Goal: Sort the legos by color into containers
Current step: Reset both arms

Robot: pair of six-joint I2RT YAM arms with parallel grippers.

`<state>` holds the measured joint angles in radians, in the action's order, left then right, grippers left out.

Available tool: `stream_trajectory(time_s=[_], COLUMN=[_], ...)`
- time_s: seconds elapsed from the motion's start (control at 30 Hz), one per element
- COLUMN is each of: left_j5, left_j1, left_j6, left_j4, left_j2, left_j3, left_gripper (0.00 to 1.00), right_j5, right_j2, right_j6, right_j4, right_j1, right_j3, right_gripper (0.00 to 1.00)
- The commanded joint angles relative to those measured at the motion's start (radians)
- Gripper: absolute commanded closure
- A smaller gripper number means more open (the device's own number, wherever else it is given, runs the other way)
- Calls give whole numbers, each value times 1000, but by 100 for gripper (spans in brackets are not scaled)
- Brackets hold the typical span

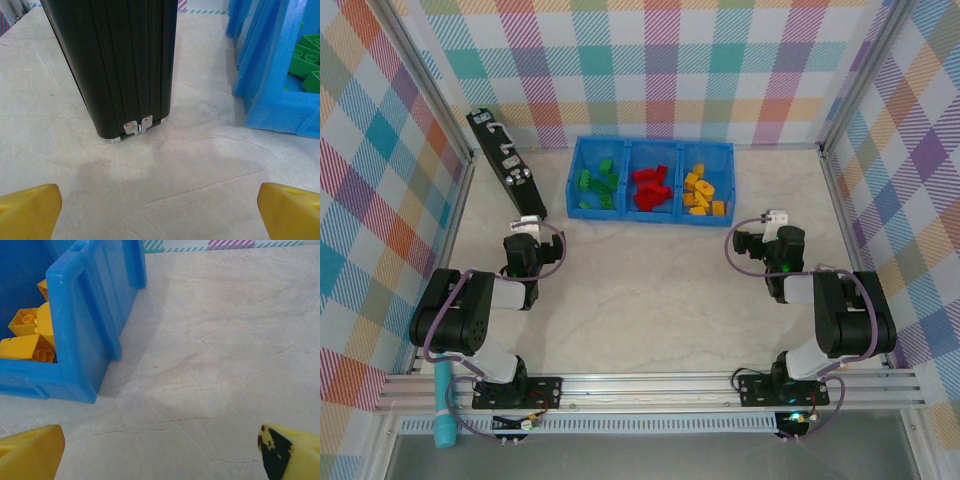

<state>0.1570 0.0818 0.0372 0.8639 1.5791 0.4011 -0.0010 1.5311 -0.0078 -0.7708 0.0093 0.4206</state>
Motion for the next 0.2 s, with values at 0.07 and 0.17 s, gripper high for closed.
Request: stream_trajectory(time_s=[0.07, 0.17], left_j5=[-14, -14], left_j1=[-4, -4], left_j6=[-12, -13], left_j4=[-1, -2], left_j2=[2, 0], left_j3=[10, 10], left_gripper=[0, 0], right_j5=[-22, -21], right_j2=[8, 5], right_j6=[13, 14], right_j4=[-30, -42], right_j1=[-1, 0], right_j3=[6, -1], right_gripper=[1, 1])
